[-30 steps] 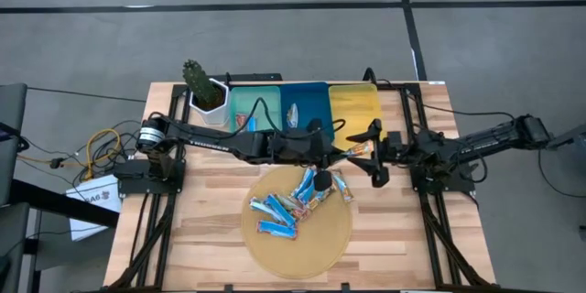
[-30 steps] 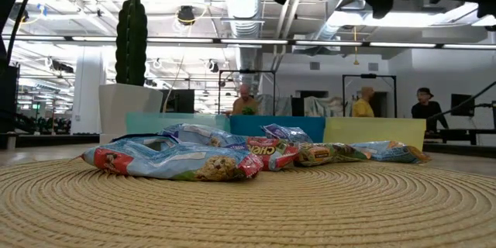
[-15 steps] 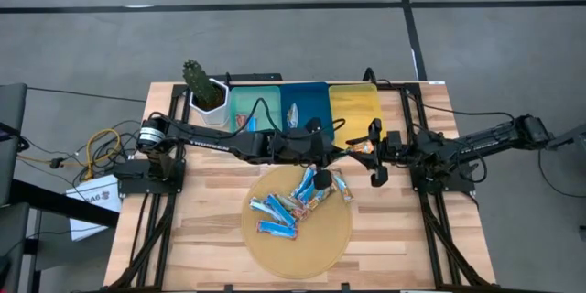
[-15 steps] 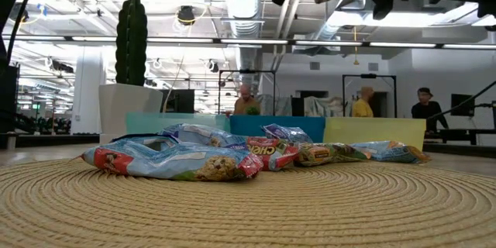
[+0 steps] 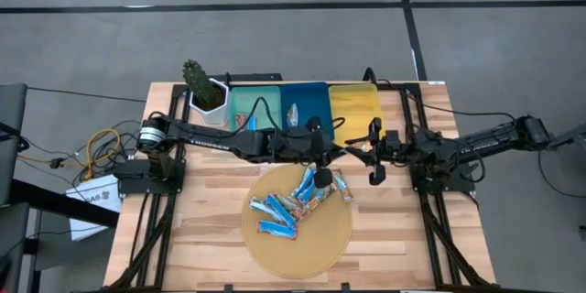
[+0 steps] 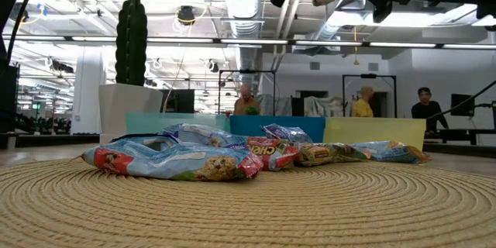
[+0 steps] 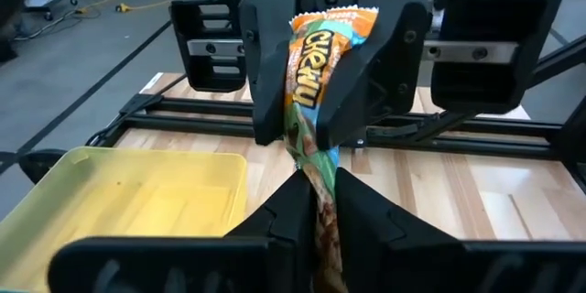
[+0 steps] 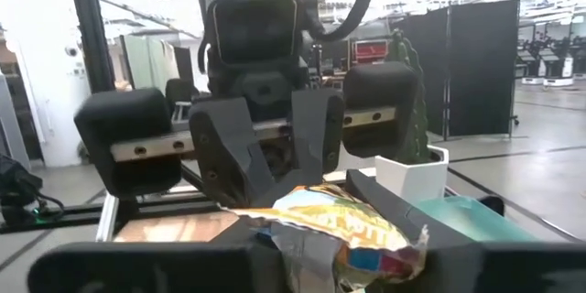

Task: Pick and place Granola Bars by type
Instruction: Put the yellow granola bar into the yellow bin

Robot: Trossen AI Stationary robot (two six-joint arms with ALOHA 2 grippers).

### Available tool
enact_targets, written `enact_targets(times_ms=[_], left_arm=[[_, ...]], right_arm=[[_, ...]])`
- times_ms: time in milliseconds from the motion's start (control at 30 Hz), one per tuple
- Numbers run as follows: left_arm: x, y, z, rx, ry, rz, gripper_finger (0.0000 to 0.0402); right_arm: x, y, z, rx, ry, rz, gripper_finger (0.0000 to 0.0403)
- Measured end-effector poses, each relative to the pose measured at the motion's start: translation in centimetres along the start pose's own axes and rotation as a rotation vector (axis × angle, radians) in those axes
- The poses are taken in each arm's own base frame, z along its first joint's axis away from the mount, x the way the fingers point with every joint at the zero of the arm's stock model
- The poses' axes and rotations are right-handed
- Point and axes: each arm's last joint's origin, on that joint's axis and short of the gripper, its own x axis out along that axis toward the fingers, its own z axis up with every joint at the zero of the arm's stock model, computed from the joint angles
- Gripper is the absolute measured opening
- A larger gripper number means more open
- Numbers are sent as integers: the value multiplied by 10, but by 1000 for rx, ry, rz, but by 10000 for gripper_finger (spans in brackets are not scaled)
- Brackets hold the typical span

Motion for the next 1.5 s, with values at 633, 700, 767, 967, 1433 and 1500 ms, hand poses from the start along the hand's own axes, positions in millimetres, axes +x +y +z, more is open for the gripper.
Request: enact_targets(times_ms=[633,700,767,967,1433,1500], left_arm=[[4,24,-4,-89,54,-21,245],[4,24,-4,-82,54,-21,250],[4,23,-4,-81,54,-23,251],[4,21,-6,-74,71,-27,250],[2,10,-6,1,68,-57,249],[2,10,-6,9,67,-57,249]], right_arm=[[-2,-27,-20,-122,214,-332,65],[-3,-33,-22,-133,236,-404,65],[-4,-39,-24,-145,261,-476,65],[-9,-57,-28,-155,317,-660,65],[-13,-72,-27,-152,316,-786,65],[-13,-72,-27,-147,313,-786,65]])
